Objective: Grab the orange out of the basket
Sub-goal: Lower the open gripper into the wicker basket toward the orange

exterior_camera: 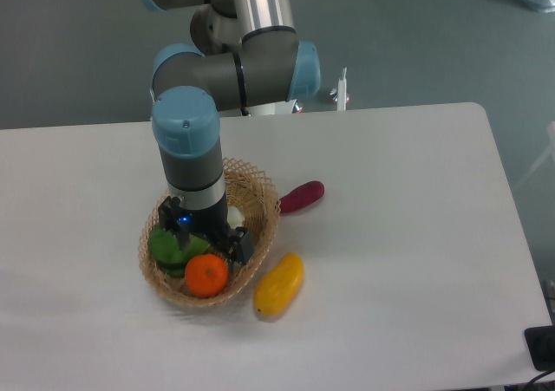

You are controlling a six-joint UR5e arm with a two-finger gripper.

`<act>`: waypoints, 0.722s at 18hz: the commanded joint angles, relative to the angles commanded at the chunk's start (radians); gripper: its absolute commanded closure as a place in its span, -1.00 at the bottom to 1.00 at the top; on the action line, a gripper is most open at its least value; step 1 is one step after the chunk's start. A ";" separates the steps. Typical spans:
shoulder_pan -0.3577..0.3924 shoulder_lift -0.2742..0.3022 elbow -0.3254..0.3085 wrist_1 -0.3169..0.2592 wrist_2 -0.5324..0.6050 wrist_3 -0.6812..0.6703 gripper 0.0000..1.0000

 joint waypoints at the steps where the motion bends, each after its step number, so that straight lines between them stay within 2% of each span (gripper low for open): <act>1: 0.000 0.000 0.000 -0.002 0.000 0.000 -1.00; 13: -0.005 -0.026 -0.003 0.008 0.031 -0.005 -1.00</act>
